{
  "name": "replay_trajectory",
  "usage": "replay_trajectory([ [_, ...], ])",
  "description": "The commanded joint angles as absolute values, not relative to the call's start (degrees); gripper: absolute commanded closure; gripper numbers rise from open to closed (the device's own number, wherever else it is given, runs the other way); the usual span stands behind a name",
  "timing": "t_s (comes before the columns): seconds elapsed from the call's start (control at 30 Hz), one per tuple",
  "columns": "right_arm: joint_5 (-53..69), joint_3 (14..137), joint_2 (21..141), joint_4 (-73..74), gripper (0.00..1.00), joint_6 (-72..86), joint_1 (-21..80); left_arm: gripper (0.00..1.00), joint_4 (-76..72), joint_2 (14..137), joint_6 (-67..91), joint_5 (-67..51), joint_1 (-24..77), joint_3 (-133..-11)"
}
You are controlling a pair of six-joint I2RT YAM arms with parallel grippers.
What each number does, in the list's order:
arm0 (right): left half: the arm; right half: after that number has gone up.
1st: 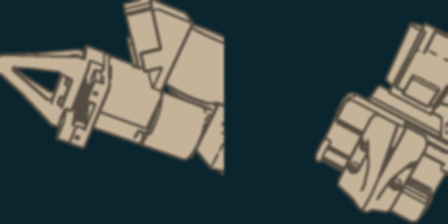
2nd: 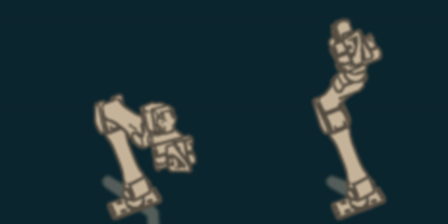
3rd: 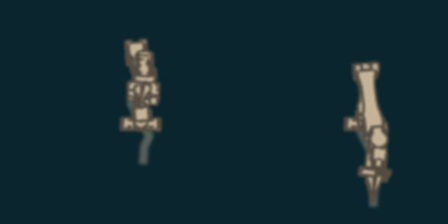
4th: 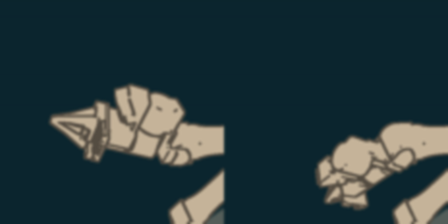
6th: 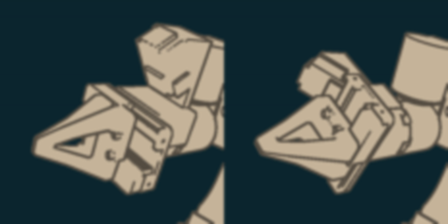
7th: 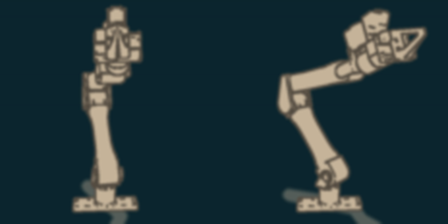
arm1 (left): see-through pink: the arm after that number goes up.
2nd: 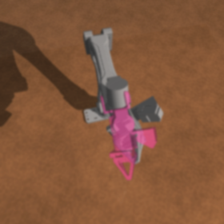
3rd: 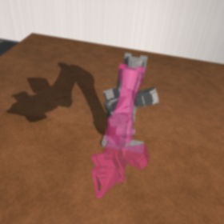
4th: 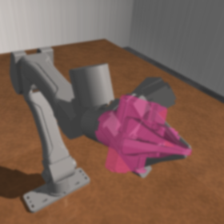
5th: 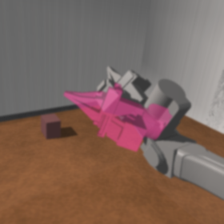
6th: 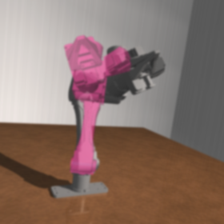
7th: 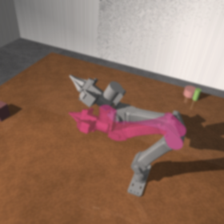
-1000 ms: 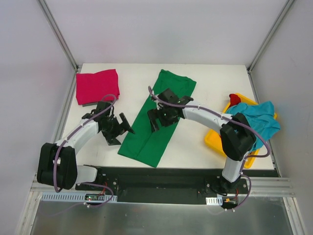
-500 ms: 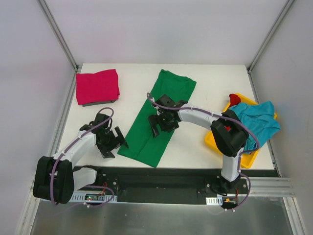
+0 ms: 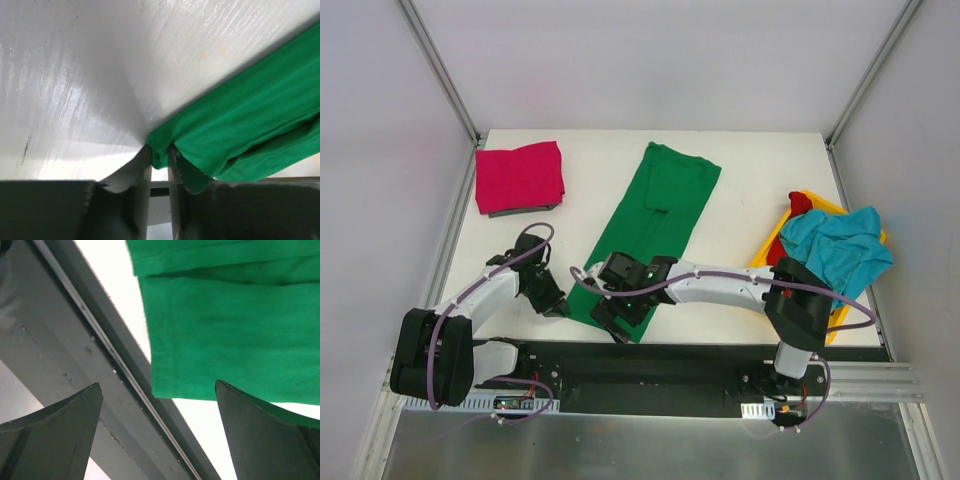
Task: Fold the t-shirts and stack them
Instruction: Grab the bottom of the folded rectangular tshirt with both arms
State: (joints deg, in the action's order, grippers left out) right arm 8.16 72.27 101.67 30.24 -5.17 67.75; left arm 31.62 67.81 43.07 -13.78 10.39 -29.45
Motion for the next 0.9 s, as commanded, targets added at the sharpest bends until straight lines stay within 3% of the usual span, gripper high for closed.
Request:
replay_trajectory([
  [0.0,10.1,71.5,101.1,30.2,0.05,-7.4,70.6,0.91,30.4,70.3,43.2,-13.7,10.7,-28.1],
  [0.07,10.1,71.0,102.0,29.9,0.07,-7.8,71.7,1.00,30.2,70.5,43.3,-13.6,10.6,-28.1],
  [0.23,9.2,70.2,104.2,29.0,0.25,-8.1,72.6,1.00,30.2,70.1,43.5,-13.8,10.7,-28.5],
  [0.4,4.2,69.3,106.0,30.8,0.31,-8.6,72.6,1.00,30.1,68.9,43.4,-14.1,10.7,-28.3],
  [0.5,2.6,68.4,106.9,30.8,0.39,-8.4,72.6,1.00,30.1,68.5,43.7,-14.1,10.7,-28.4],
  [0.57,1.6,68.2,107.2,30.8,0.53,-8.1,72.6,1.00,30.1,68.1,43.8,-14.2,10.7,-28.6],
  [0.63,0.9,67.6,107.3,30.2,0.56,-7.8,72.7,1.00,30.2,67.9,44.1,-14.2,10.7,-28.6],
  [0.7,0.4,66.7,107.4,29.1,0.69,-7.6,72.6,1.00,30.2,66.8,44.4,-13.5,10.7,-28.3],
  [0.87,-0.6,66.4,107.1,28.9,0.85,-6.9,72.6,1.00,30.4,63.1,45.4,-12.5,10.7,-26.6],
])
